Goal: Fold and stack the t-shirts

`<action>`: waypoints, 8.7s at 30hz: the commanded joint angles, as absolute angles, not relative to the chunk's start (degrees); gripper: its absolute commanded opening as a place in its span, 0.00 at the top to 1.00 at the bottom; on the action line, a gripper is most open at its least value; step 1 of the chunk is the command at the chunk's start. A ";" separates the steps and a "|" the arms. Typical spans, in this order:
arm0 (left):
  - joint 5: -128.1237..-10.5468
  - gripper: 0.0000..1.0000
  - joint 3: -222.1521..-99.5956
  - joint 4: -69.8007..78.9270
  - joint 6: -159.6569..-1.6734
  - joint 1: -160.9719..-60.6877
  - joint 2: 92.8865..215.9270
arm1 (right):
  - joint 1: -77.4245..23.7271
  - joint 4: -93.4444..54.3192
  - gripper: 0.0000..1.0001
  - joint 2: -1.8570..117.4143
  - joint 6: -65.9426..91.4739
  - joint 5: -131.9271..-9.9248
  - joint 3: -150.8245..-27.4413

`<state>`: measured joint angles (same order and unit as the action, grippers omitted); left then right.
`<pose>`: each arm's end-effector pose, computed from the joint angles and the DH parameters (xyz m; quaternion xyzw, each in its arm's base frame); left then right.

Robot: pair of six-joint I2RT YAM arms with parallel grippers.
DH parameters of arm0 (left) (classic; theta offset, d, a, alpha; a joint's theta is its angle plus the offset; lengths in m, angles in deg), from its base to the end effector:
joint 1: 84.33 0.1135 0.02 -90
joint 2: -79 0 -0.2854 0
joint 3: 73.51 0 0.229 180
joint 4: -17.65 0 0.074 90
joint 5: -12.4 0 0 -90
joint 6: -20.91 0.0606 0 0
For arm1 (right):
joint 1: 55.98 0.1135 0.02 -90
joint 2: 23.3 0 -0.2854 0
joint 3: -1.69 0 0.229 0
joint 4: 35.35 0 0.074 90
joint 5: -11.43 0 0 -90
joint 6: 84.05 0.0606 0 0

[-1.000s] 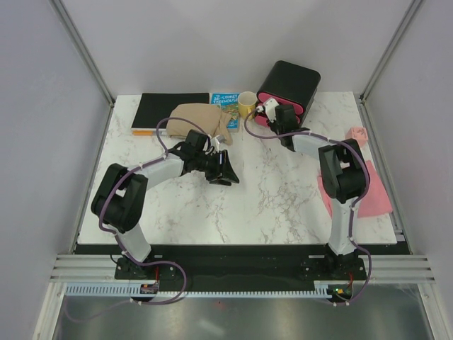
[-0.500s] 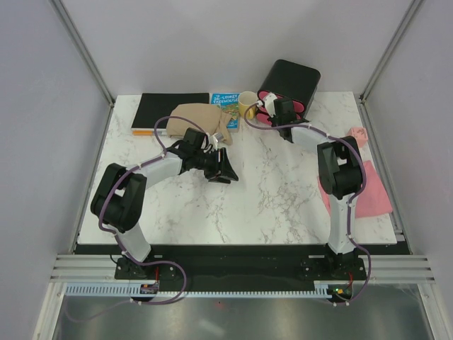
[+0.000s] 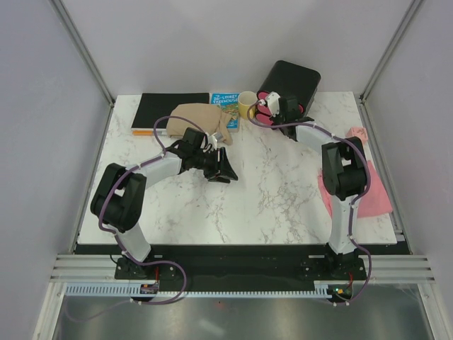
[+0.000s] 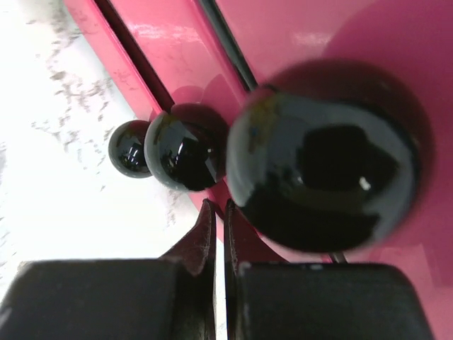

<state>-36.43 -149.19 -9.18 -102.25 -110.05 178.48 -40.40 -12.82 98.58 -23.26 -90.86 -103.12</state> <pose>0.3002 -0.1889 0.2101 0.0610 0.8873 -0.4433 0.1119 0.4777 0.1198 0.2037 -0.3006 0.8491 -0.1464 0.4088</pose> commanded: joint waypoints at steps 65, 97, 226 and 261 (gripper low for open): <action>-42.26 0.46 -152.78 -21.18 -97.30 -101.38 159.69 | -3.79 11.83 1.00 67.76 9.63 -86.83 -84.95; -44.99 0.46 -155.06 -28.04 -96.16 -100.33 155.20 | -1.74 11.48 0.98 74.96 17.73 -105.45 -80.65; -44.81 0.98 -154.63 -24.17 -99.67 -111.66 174.81 | -25.31 15.35 1.00 85.59 17.73 -58.62 -109.47; -47.36 0.62 -157.96 -31.11 -99.58 -110.70 169.26 | -33.83 23.44 0.50 61.96 24.32 -85.77 -92.61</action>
<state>-49.50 -155.73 -30.71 -102.25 -110.81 168.45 -33.50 21.75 65.21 23.03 -87.60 -97.03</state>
